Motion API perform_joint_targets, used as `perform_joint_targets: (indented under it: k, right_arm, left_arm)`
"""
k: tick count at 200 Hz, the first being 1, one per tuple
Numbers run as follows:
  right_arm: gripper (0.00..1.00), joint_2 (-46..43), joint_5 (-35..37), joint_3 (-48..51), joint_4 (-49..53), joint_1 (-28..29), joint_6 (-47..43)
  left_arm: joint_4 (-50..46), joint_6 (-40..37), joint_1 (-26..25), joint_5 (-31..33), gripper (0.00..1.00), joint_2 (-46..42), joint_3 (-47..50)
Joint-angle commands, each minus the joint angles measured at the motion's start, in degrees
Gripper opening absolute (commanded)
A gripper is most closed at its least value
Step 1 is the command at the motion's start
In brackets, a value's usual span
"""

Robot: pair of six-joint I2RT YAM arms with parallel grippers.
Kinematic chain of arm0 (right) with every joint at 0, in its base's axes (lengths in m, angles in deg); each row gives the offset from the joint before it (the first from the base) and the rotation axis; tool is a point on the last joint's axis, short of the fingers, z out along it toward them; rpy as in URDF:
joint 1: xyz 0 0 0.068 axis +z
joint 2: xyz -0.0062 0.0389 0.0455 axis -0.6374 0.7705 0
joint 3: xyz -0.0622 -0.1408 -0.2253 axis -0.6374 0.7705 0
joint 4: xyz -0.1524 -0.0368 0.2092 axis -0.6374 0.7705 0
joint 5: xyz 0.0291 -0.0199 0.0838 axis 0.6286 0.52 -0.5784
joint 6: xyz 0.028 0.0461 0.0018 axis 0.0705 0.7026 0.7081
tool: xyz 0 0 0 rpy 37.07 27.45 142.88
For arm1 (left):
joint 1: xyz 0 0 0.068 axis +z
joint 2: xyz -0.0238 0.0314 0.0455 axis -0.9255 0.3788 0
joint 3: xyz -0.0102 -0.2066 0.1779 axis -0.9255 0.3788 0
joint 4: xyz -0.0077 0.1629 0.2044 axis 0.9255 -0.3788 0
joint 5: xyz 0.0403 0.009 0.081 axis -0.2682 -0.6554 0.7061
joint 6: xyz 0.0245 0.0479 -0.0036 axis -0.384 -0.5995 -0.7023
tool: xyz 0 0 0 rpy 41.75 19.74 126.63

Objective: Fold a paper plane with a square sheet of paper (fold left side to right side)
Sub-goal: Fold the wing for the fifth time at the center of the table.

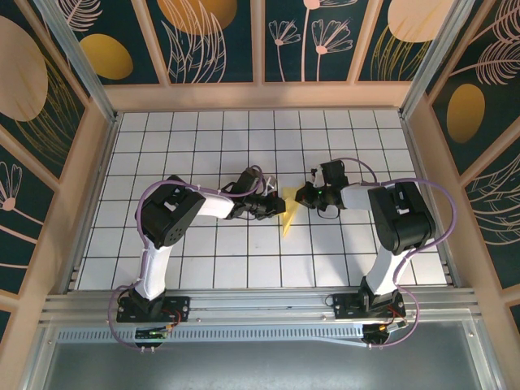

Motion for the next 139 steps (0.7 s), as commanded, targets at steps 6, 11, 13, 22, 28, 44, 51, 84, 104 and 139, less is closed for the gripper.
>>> perform_joint_targets:
  k: [6,11,13,22,28,44,51,84,104,139]
  right_arm:
    - [0.0,1.8,1.8,2.3,2.8,-0.3,-2.1]
    - [0.0,1.8,1.8,2.5,2.9,-0.4,-2.2]
    - [0.0,1.8,1.8,2.7,3.0,-0.4,-2.3]
    - [0.0,1.9,1.9,3.0,3.3,-0.6,-2.7]
    - [0.0,2.0,2.0,3.1,3.5,-0.6,-2.9]
    - [0.0,2.0,2.2,3.5,3.9,-0.7,-3.3]
    - [0.0,2.0,2.2,3.5,3.9,-0.7,-3.4]
    - [0.0,1.8,2.2,3.6,3.5,-0.8,-3.3]
    - [0.0,2.0,2.1,3.4,3.4,-0.8,-3.3]
    - [0.0,1.9,2.2,3.5,3.2,-0.9,-3.3]
  left_arm:
    - [-7.4,-1.6,-0.1,5.3,0.12,0.0,1.4]
    - [-7.7,-1.7,-0.1,5.7,0.13,-0.7,1.4]
    - [-7.8,-1.9,0.0,5.9,0.14,-1.0,1.4]
    - [-8.6,-2.2,0.0,6.6,0.16,-2.4,1.3]
    - [-9.1,-2.5,0.1,7.1,0.18,-3.4,1.3]
    - [-10.4,-2.9,0.5,8.6,0.22,-6.1,1.4]
    - [-11.2,-3.1,0.6,9.3,0.23,-7.3,1.4]
    - [-16.8,-5.0,0.9,13.2,0.25,-13.1,1.2]
    - [-15.8,-4.4,0.7,10.3,0.17,-15.5,1.8]
    - [-14.0,-2.8,-1.8,2.9,0.08,-14.8,-0.3]
